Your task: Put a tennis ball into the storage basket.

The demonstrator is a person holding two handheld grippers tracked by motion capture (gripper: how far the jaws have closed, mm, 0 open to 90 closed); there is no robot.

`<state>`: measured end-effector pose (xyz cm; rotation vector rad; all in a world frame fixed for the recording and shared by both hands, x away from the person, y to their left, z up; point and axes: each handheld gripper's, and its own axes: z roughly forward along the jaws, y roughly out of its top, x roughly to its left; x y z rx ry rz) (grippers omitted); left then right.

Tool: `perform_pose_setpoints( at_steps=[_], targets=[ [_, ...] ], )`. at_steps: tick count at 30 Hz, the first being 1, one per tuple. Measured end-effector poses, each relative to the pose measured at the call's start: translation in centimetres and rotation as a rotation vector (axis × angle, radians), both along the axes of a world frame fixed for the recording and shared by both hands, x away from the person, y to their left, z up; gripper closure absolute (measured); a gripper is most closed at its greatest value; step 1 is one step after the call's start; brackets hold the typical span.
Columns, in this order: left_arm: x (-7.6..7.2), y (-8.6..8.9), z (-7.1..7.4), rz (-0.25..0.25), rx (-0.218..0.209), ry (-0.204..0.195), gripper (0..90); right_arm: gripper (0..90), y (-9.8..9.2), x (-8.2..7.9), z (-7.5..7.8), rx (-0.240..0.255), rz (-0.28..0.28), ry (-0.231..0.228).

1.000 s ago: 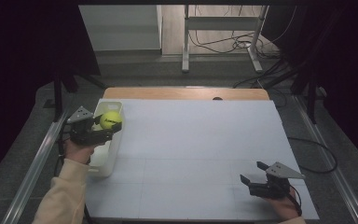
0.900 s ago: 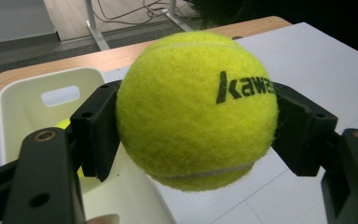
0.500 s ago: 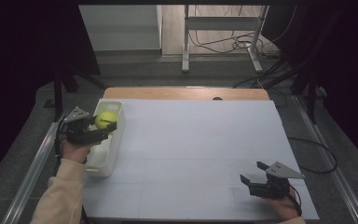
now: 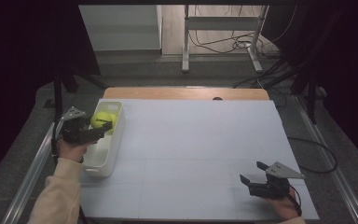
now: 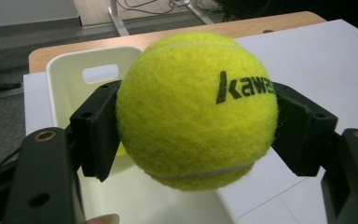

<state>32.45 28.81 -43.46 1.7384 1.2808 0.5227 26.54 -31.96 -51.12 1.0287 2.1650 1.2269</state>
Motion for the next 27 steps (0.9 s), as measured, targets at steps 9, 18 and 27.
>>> perform_pose_setpoints(
  at_steps=[9,18,27],
  targets=[
    [0.3,0.2,-0.7,0.012,0.023,0.039,25.9,14.8,0.0,0.0,0.0,0.001,0.001,0.0],
    [0.9,0.5,-1.3,0.033,0.036,0.087,25.8,14.8,0.0,0.0,0.0,0.0,0.0,0.0],
    [1.4,0.7,-1.7,0.047,0.056,0.152,25.8,14.8,0.0,0.0,0.0,0.0,0.0,0.0]
  ],
)
